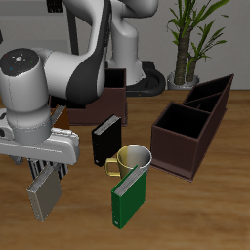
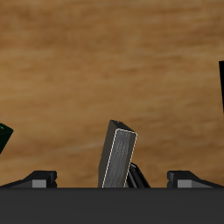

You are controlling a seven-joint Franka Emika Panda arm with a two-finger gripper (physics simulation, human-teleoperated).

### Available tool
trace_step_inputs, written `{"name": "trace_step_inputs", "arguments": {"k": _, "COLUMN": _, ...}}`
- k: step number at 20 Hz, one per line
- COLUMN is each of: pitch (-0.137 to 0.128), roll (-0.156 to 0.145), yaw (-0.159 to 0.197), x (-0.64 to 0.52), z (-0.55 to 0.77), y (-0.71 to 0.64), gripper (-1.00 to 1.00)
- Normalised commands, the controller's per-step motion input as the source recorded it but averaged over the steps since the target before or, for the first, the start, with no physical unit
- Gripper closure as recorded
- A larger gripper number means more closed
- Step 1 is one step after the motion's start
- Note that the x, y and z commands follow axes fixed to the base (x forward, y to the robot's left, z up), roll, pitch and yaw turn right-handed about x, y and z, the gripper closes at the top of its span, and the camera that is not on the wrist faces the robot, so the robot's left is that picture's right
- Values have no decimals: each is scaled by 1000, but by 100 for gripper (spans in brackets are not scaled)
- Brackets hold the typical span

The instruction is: Place the yellow book into the left desk caddy's back compartment

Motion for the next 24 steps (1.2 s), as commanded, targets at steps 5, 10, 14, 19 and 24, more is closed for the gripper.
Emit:
{"name": "trace_step_inputs", "arguments": {"k": 5, "pitch": 18, "roll": -10, "yaw": -22, "x": -9, "z": -293, "y": -81, "gripper": -100}}
{"name": "trace_step_inputs", "arguments": {"k": 10, "pitch": 17, "roll": -10, "yaw": -6, "x": -15, "z": -236, "y": -41, "gripper": -100}}
{"name": "trace_step_inputs", "arguments": {"k": 14, "pitch": 31, "roll": -13, "yaw": -9, "x": -2, "z": -371, "y": -76, "gripper": -100}}
{"name": "trace_step_inputs", "arguments": {"k": 19, "pitch": 18, "roll": 5, "yaw": -9, "x": -26, "z": -268, "y": 33, "gripper": -100}}
{"name": "trace_step_inputs", "arguments": {"k": 24, "pitch": 21, "roll": -31, "yaw": -14, "x": 29, "z": -273, "y": -26, "gripper": -100}}
